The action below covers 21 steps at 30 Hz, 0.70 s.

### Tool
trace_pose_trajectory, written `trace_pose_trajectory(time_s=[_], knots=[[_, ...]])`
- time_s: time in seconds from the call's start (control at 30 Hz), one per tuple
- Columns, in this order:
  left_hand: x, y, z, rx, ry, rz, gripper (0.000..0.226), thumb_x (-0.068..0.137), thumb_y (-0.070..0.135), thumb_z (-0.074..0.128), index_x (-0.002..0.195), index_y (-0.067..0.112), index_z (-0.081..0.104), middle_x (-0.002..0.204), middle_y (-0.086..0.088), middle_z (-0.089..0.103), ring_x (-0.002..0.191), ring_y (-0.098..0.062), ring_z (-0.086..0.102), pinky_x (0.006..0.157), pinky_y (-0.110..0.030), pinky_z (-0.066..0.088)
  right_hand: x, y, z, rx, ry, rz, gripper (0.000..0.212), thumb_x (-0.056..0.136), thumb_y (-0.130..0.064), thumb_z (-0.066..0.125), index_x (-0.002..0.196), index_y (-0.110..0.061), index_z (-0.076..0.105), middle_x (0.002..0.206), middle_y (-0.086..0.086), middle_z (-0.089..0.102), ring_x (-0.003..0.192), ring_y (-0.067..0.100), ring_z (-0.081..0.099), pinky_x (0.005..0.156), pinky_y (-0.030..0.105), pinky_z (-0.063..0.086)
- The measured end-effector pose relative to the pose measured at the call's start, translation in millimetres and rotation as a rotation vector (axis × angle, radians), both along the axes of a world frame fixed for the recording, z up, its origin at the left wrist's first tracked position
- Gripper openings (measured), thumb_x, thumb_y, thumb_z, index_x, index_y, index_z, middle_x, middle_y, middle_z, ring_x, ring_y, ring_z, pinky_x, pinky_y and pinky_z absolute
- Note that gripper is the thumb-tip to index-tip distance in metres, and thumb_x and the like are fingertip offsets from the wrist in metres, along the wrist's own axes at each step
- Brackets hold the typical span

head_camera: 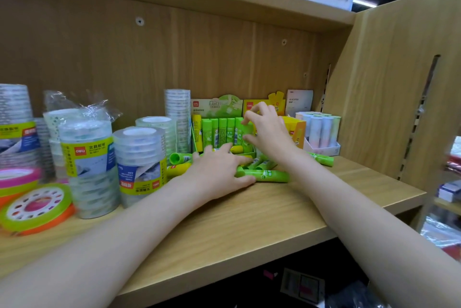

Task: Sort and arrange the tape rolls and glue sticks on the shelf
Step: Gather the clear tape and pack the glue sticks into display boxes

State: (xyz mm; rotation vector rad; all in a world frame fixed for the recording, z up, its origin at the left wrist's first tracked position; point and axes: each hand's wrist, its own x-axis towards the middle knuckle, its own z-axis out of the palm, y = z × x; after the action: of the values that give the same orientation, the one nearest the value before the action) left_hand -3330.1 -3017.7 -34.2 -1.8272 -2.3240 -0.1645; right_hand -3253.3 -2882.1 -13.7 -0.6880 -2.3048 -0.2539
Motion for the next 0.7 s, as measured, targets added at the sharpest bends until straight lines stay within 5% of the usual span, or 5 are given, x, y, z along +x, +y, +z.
trace_pose_trajectory(time_s=[0.1, 0.23, 0.33, 0.53, 0.7], knots=[[1.9, -0.2, -0.4, -0.017, -0.001, 0.057, 0.056, 0.087, 0.064, 0.040, 0.139, 0.047, 0.031, 0.156, -0.007, 0.010, 0.136, -0.042, 0.022, 0.106, -0.061, 0.025, 5.2, 0.1, -2.5, 0.066, -0.047, 0.041, 0.035, 0.085, -0.029, 0.064, 0.120, -0.026, 0.059, 0.143, 0.004, 0.030, 0.132, 0.025, 0.024, 0.104, 0.044, 0.024], [3.6, 0.5, -1.1, -0.034, 0.000, 0.095, 0.056, 0.088, 0.064, 0.038, 0.141, 0.046, 0.027, 0.157, -0.011, 0.001, 0.137, -0.044, 0.016, 0.106, -0.064, 0.021, -3.6, 1.8, 5.2, 0.084, -0.438, -0.019, 0.027, 0.087, -0.039, 0.060, 0.113, -0.034, 0.065, 0.154, -0.002, 0.010, 0.143, 0.028, -0.004, 0.113, 0.056, 0.002], [2.9, 1.0, -1.7, -0.040, 0.000, 0.094, 0.057, 0.089, 0.063, 0.037, 0.141, 0.046, 0.026, 0.157, -0.011, 0.000, 0.138, -0.044, 0.013, 0.107, -0.064, 0.020, -16.9, 5.5, 7.7, 0.053, -0.472, -0.007, 0.022, 0.085, -0.036, 0.063, 0.105, -0.028, 0.068, 0.149, 0.000, 0.020, 0.142, 0.027, 0.002, 0.113, 0.055, 0.002], [2.0, 1.8, -0.5, -0.047, -0.011, 0.092, 0.056, 0.089, 0.063, 0.037, 0.141, 0.045, 0.027, 0.157, -0.012, -0.003, 0.138, -0.047, 0.010, 0.107, -0.065, 0.017, 1.7, 15.3, 25.9, -0.467, 0.248, 0.333, 0.010, 0.083, -0.025, 0.068, 0.090, -0.017, 0.064, 0.113, 0.005, 0.055, 0.115, 0.021, 0.048, 0.101, 0.039, 0.038], [3.2, 1.8, 0.1, -0.055, -0.018, 0.092, 0.056, 0.089, 0.064, 0.036, 0.141, 0.045, 0.026, 0.157, -0.013, -0.003, 0.139, -0.046, 0.009, 0.107, -0.065, 0.016, 25.8, 27.6, 29.5, -0.502, 0.805, 0.352, 0.010, 0.088, -0.014, 0.063, 0.091, -0.008, 0.055, 0.082, 0.013, 0.063, 0.054, 0.010, 0.063, 0.047, 0.026, 0.052]])
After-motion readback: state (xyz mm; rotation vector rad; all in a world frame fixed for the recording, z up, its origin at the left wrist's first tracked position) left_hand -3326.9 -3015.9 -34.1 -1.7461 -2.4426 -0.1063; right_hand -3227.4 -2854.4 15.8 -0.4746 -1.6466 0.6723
